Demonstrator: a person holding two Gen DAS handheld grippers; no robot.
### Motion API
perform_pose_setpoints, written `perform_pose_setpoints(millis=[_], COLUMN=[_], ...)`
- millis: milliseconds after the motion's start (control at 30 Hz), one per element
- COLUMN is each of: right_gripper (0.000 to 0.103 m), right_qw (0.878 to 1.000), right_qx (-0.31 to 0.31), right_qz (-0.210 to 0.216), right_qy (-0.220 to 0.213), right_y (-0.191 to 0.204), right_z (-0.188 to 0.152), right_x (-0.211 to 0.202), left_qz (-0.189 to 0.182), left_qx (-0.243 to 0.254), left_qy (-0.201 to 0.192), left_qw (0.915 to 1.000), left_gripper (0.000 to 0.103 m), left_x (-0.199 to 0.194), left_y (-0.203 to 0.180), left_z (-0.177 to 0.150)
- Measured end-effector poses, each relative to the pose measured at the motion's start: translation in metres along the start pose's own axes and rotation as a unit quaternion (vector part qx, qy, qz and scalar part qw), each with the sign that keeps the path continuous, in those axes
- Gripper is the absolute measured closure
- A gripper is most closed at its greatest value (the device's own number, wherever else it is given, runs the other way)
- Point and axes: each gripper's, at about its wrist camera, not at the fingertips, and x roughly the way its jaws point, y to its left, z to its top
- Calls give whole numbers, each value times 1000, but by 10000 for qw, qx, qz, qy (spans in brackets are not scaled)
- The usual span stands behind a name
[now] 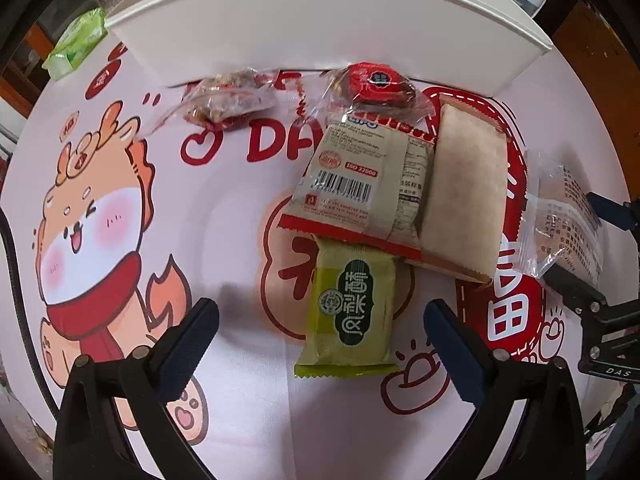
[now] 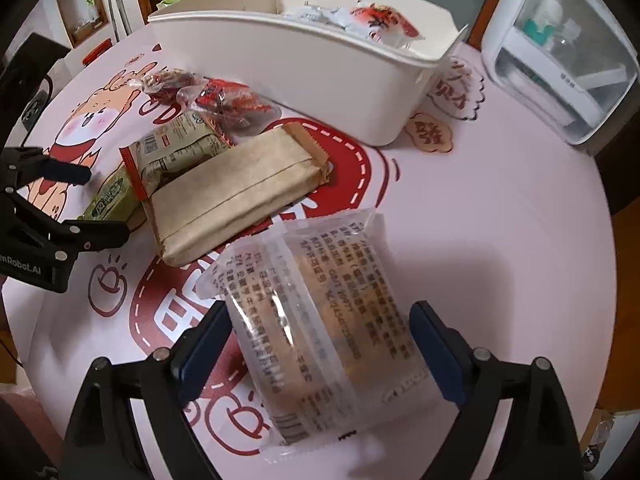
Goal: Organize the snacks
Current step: 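Grasp the green-wrapped pastry with the left tool while the right tool grasps the clear printed biscuit bag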
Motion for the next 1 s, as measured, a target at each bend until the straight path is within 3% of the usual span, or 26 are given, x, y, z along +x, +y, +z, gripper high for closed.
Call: perform_pose_setpoints(millis=[67, 167, 267, 333, 733, 1000], right_gripper=[11, 14, 17, 20, 23, 22], right_qw=[9999, 9992, 9982, 9969, 9866, 9809], right_qx=[120, 380, 583, 774, 1509, 1683], right_qz=[37, 72, 40, 84, 566, 679], right_qy=[-3, -51, -96, -88, -234, -707], right_y=[-1, -4, -5, -7, 5, 17], right_z=[0, -3, -6, -8, -27, -5], right_x=[1, 0, -3, -5, -34, -76], left_qz=[-17, 31, 20, -53, -232, -209], left_qx=[-34, 33, 55, 20, 50, 271], left_qy=[31, -86, -162, -202, -183, -430], left_qw=[10000, 10000, 9999, 9998, 9996, 9985], left_gripper=[7, 19, 41, 67, 67, 67], left_x=[1, -3, -10, -15, -39, -83], left_y=[2, 0, 1, 4, 25, 28], left_z=[0, -1, -5, -7, -22, -19])
